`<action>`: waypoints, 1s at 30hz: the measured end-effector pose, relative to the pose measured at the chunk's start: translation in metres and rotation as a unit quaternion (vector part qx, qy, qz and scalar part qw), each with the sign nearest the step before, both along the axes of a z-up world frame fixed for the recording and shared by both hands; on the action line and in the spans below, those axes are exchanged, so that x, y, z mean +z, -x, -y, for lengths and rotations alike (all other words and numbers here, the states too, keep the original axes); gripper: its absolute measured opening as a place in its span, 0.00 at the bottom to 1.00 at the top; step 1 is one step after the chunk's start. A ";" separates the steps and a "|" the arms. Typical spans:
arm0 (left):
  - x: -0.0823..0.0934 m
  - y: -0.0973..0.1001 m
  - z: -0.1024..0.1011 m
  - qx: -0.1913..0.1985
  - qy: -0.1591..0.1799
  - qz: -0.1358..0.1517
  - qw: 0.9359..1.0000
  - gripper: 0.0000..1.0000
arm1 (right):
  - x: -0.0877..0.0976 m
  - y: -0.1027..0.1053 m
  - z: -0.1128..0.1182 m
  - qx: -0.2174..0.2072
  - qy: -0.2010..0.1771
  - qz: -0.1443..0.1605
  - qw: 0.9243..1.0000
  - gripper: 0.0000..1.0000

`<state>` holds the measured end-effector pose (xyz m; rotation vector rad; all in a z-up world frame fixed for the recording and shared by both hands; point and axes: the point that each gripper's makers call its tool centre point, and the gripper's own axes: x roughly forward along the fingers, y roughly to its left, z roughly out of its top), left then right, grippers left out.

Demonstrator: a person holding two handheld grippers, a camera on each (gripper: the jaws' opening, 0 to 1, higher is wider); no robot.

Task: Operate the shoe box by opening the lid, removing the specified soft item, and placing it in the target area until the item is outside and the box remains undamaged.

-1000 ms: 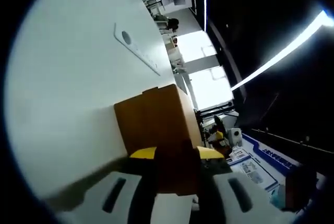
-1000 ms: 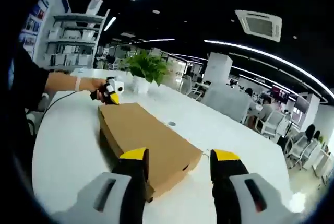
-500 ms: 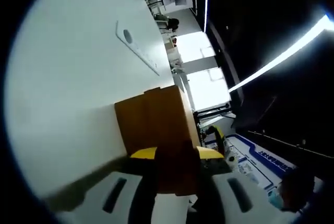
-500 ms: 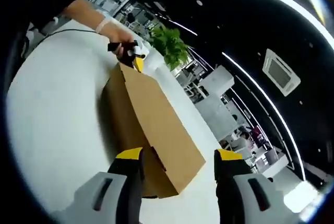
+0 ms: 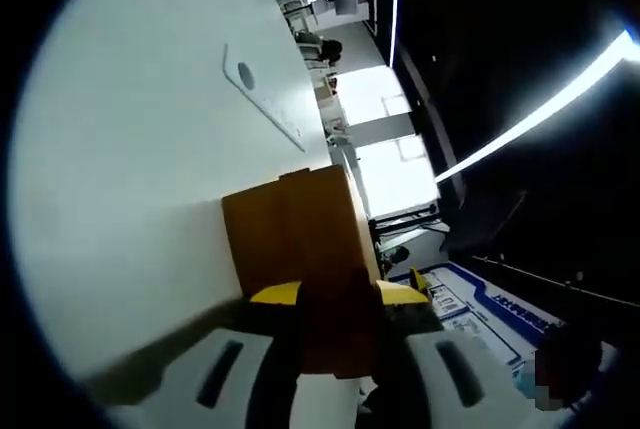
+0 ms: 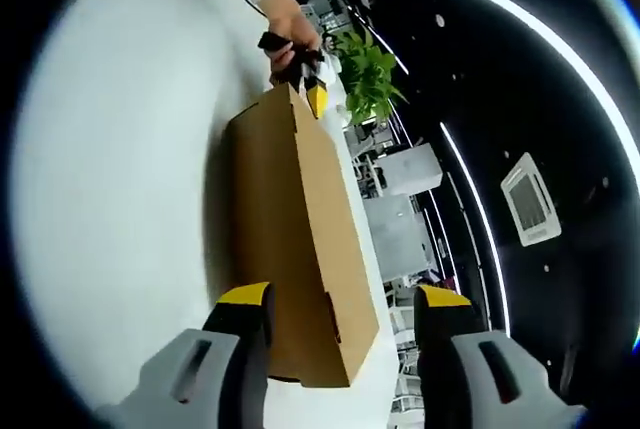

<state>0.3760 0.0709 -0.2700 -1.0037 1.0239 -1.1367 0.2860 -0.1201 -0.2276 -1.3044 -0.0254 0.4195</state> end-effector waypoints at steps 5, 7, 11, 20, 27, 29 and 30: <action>-0.001 -0.008 -0.003 -0.005 0.000 0.005 1.000 0.26 | -0.007 -0.002 0.002 -0.013 0.006 -0.001 1.000 0.58; -0.002 -0.009 -0.005 -0.010 0.012 0.001 1.000 0.26 | -0.012 -0.004 0.001 -0.015 0.016 -0.004 1.000 0.58; -0.002 -0.006 -0.003 -0.012 0.021 -0.002 1.000 0.26 | -0.011 -0.006 -0.005 0.000 0.069 0.022 0.997 0.59; 0.000 -0.003 -0.002 -0.008 0.019 -0.001 1.000 0.26 | -0.014 -0.008 -0.008 0.007 0.090 0.045 0.995 0.59; -0.001 -0.009 -0.004 -0.003 0.017 -0.003 1.000 0.26 | -0.018 -0.010 -0.006 0.002 0.099 0.053 0.994 0.60; -0.001 -0.008 -0.004 -0.003 0.016 -0.003 1.000 0.26 | -0.018 -0.010 -0.007 0.003 0.107 0.061 0.992 0.60; -0.001 -0.007 -0.003 -0.002 0.015 -0.004 1.000 0.26 | -0.017 -0.010 -0.007 0.004 0.110 0.064 0.992 0.60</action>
